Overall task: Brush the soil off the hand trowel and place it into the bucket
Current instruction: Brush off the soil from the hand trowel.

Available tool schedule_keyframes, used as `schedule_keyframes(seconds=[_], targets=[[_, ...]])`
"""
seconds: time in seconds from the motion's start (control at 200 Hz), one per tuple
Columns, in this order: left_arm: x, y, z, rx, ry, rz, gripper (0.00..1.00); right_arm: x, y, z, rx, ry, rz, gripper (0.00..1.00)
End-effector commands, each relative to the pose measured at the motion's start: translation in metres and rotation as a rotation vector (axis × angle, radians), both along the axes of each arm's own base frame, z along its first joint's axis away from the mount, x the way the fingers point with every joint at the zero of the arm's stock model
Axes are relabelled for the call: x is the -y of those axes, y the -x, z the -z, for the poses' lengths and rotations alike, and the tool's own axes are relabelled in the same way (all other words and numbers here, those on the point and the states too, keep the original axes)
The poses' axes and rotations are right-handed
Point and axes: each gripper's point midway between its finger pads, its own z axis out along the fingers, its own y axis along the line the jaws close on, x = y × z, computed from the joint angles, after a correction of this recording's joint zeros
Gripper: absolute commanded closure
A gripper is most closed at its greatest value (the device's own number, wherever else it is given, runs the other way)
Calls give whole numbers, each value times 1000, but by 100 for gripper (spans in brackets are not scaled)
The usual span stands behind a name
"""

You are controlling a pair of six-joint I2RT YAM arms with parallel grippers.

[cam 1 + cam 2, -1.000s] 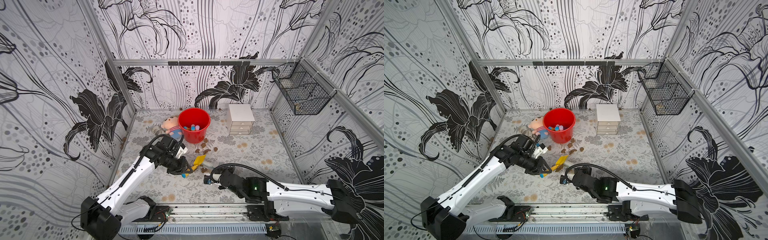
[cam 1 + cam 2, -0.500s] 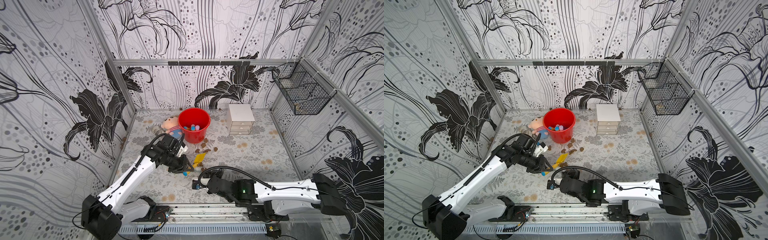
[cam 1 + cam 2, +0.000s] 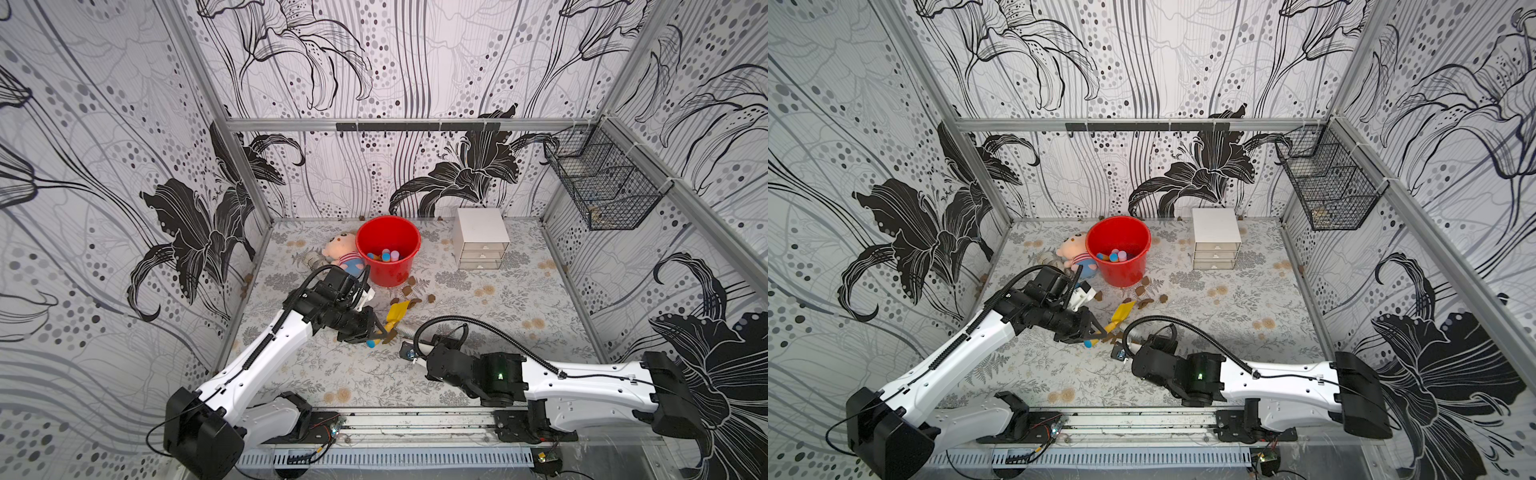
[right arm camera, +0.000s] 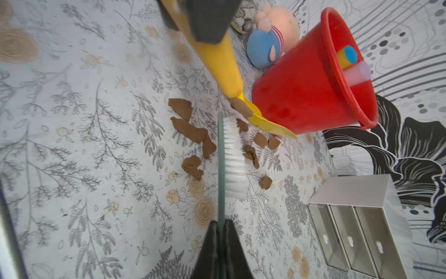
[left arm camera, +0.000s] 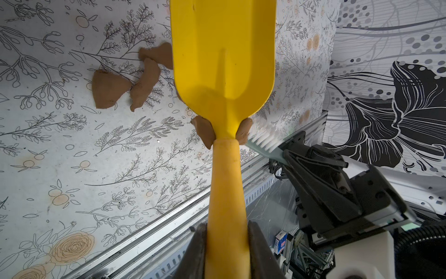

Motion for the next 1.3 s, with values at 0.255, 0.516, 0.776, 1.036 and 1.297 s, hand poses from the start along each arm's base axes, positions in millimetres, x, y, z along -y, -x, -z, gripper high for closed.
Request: schedule_keyframes(seconds=[0.255, 0.516, 0.776, 1.036, 1.297], targets=[[-13, 4, 1, 63, -120, 88, 100, 21, 6, -17, 33, 97, -56, 100], [-5, 12, 10, 73, -185, 167, 100, -1, 12, -28, 57, 86, -159, 100], [6, 14, 5, 88, -154, 196, 100, -22, 18, -11, 14, 91, -230, 100], [5, 10, 4, 93, -157, 175, 100, -21, 13, 6, -12, 126, -195, 100], [12, 11, -7, 31, 5, 149, 100, -25, 22, 4, -37, 45, -256, 100]])
